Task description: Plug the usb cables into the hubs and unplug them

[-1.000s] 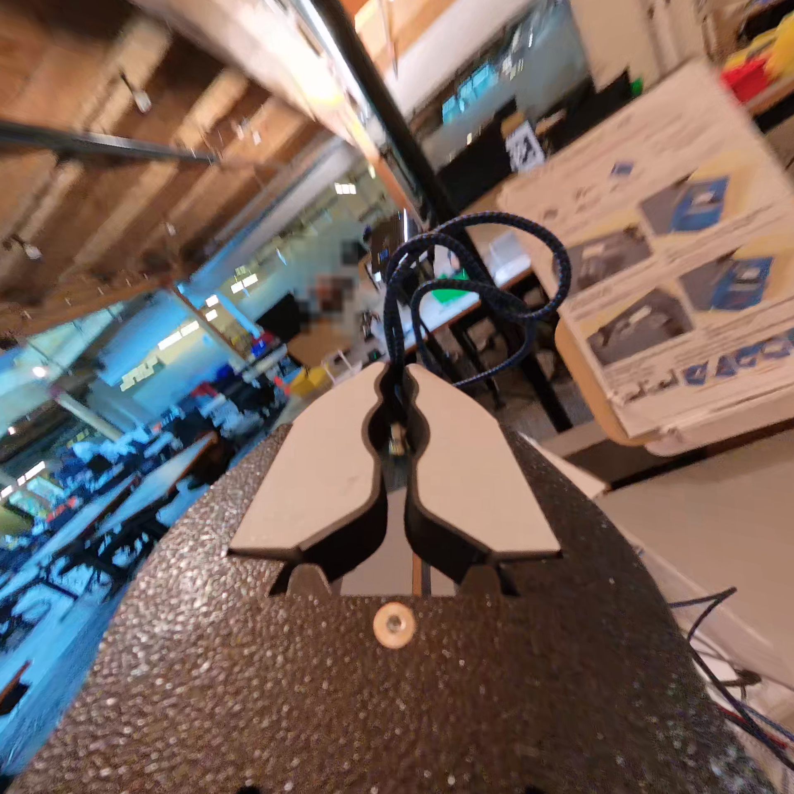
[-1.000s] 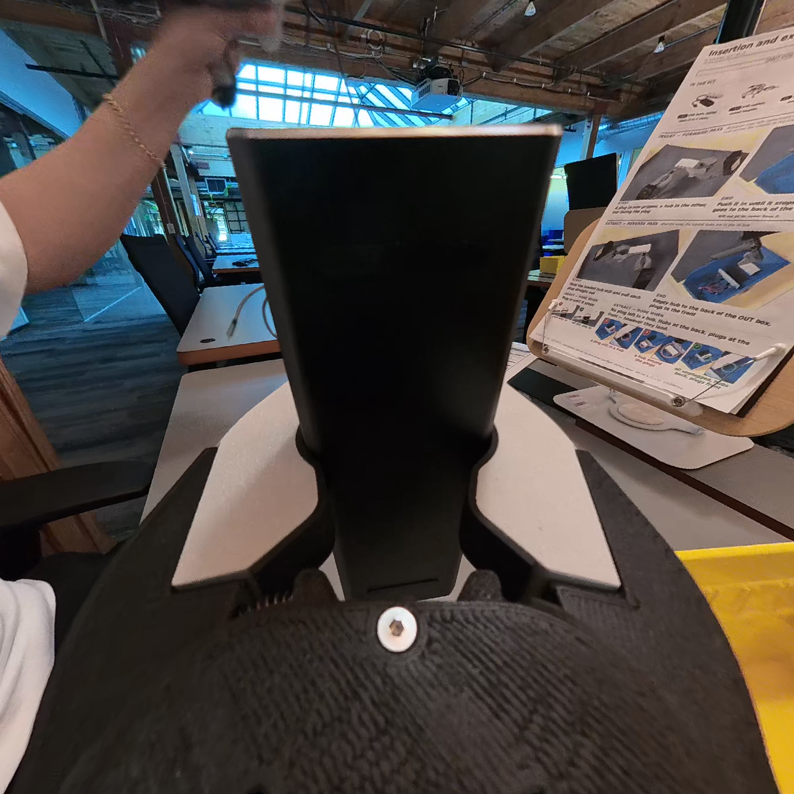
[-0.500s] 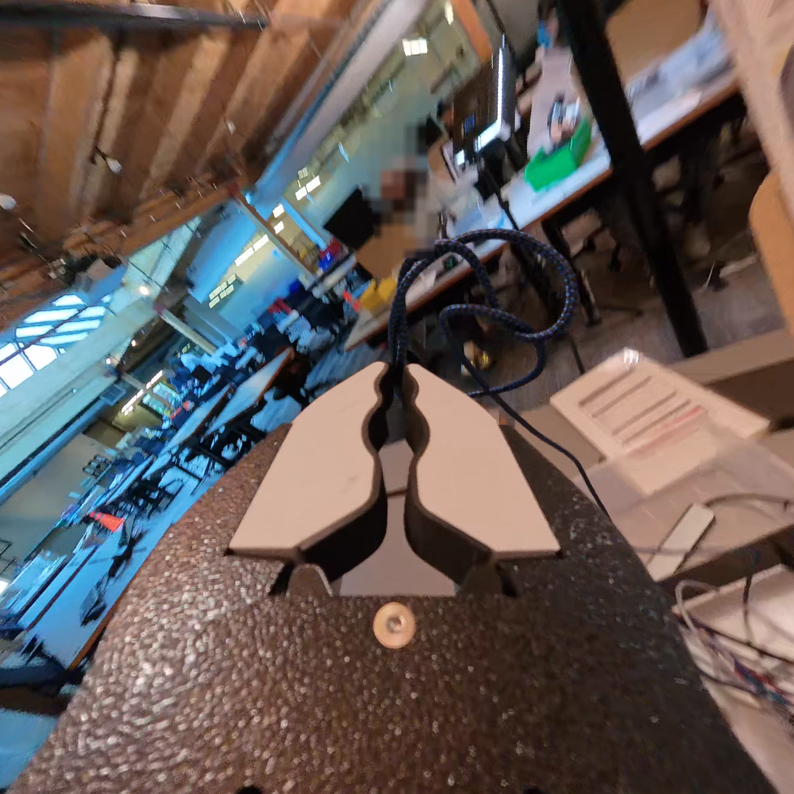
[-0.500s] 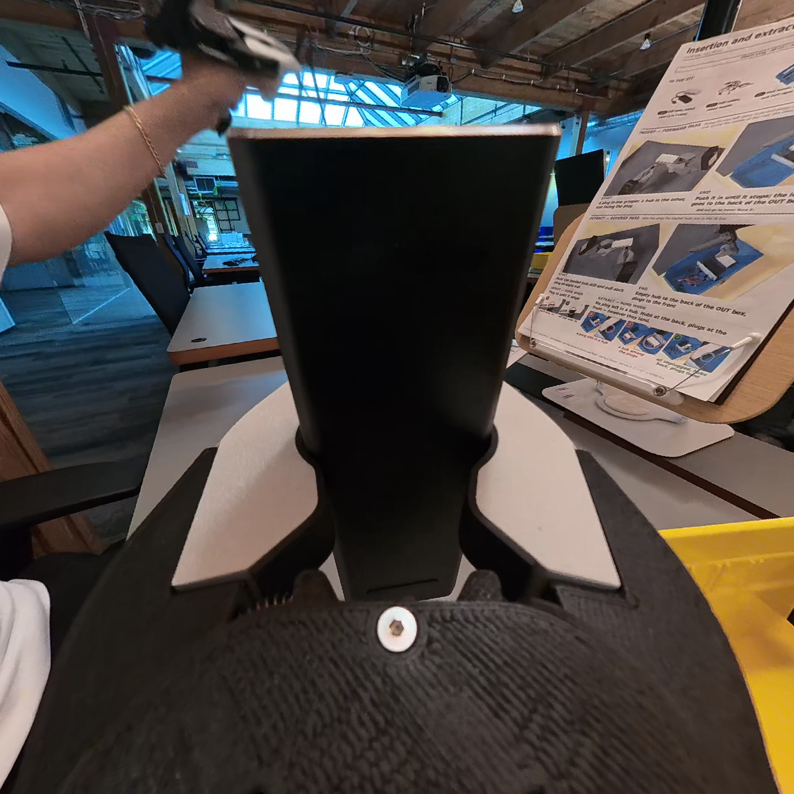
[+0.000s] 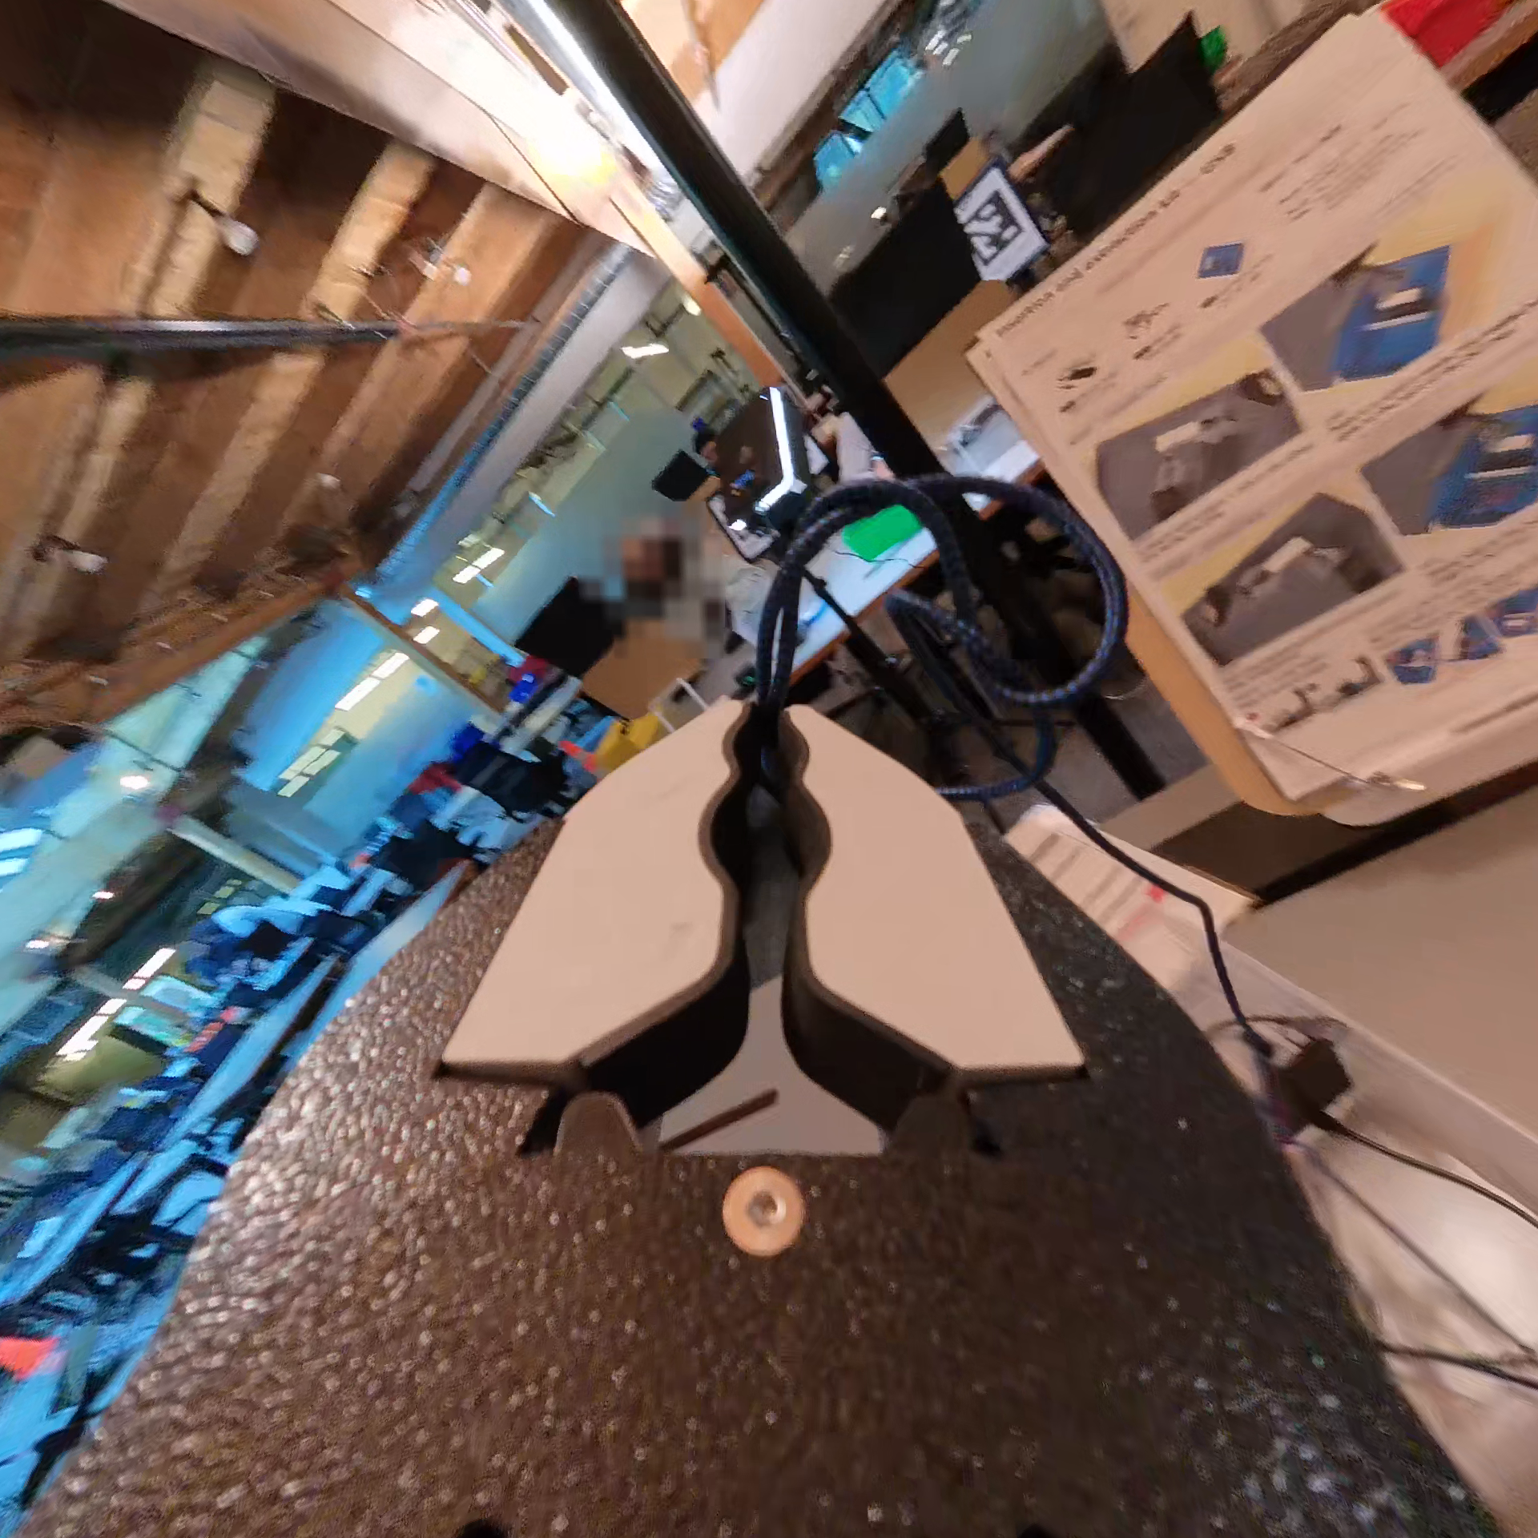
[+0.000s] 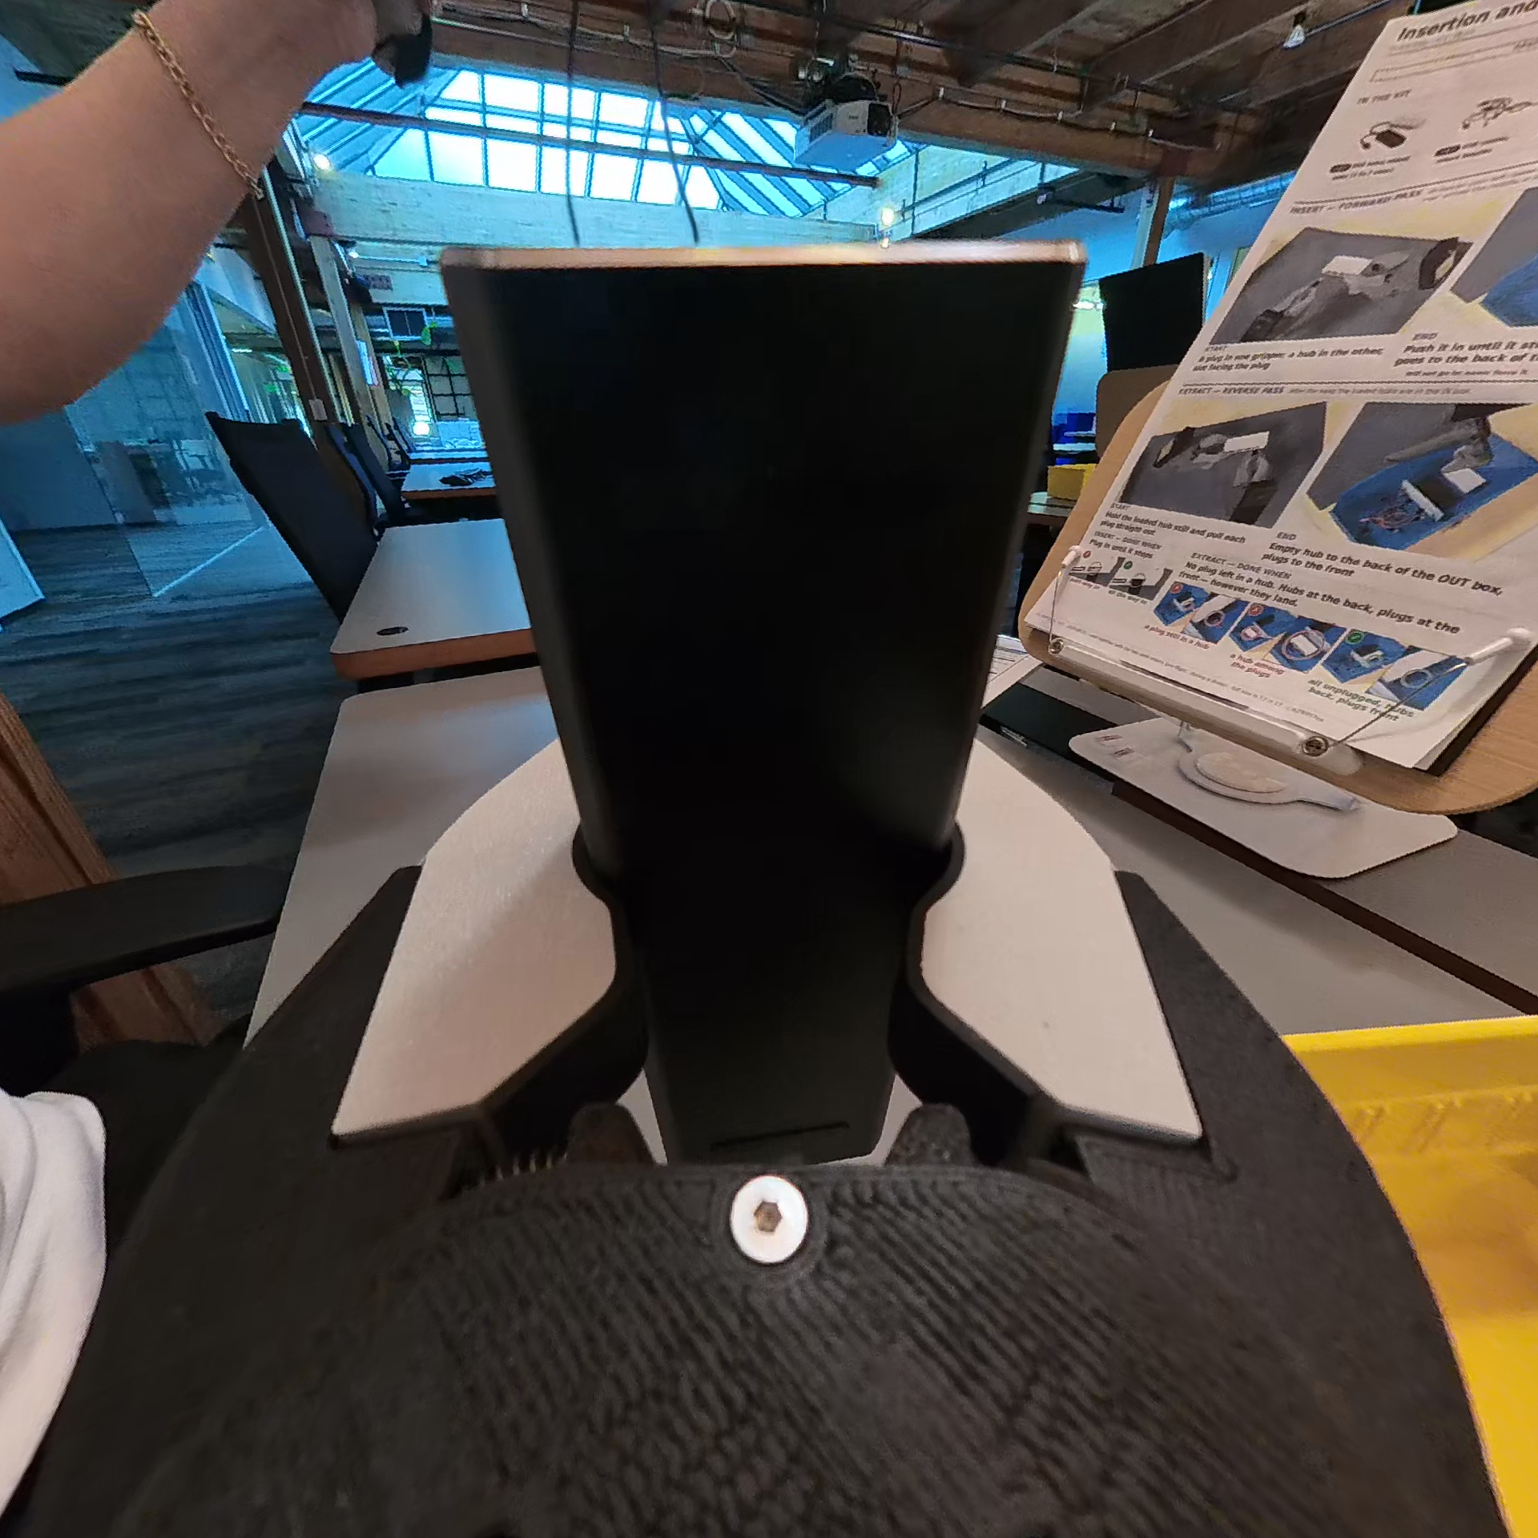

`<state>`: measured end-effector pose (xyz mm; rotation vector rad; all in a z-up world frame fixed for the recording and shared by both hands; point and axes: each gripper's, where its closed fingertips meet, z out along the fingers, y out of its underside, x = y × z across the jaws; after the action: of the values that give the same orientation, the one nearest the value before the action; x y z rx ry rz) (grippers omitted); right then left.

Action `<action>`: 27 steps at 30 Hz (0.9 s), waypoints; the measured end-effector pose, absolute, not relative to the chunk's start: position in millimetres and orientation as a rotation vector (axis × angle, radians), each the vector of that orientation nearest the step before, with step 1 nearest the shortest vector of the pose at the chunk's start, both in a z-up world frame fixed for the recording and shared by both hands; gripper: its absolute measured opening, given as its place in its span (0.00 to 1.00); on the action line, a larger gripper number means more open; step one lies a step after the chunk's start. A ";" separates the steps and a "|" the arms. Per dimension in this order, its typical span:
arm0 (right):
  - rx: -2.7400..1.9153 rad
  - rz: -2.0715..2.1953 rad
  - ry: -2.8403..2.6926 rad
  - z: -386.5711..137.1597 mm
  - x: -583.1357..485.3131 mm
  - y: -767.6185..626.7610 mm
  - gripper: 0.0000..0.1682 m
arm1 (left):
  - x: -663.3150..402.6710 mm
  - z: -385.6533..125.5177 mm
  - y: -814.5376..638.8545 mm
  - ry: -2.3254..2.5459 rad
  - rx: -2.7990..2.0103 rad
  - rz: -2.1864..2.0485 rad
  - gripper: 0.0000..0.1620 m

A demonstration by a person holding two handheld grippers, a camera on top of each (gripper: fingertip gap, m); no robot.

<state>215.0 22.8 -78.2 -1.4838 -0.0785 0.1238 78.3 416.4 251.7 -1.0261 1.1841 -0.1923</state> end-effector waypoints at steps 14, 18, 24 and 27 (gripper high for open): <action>-1.500 0.145 -0.072 -86.3 215.6 27.5 0.44 | 94.6 232.1 246.3 1.496 -0.766 -0.643 0.01; -1.513 0.126 -0.076 -87.3 216.5 27.2 0.44 | 104.5 125.9 165.2 1.822 -0.765 -0.834 0.01; -1.501 0.115 -0.059 -84.6 221.6 21.6 0.44 | 106.8 -49.3 113.1 2.161 -0.908 -0.939 0.02; -1.497 0.117 -0.048 -85.2 224.4 20.1 0.44 | 100.7 -111.5 117.1 2.311 -1.013 -0.927 0.30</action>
<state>224.4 20.1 -85.2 -1.4969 -0.0477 0.1171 100.7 117.1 -111.5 -1.0129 2.3111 -0.9271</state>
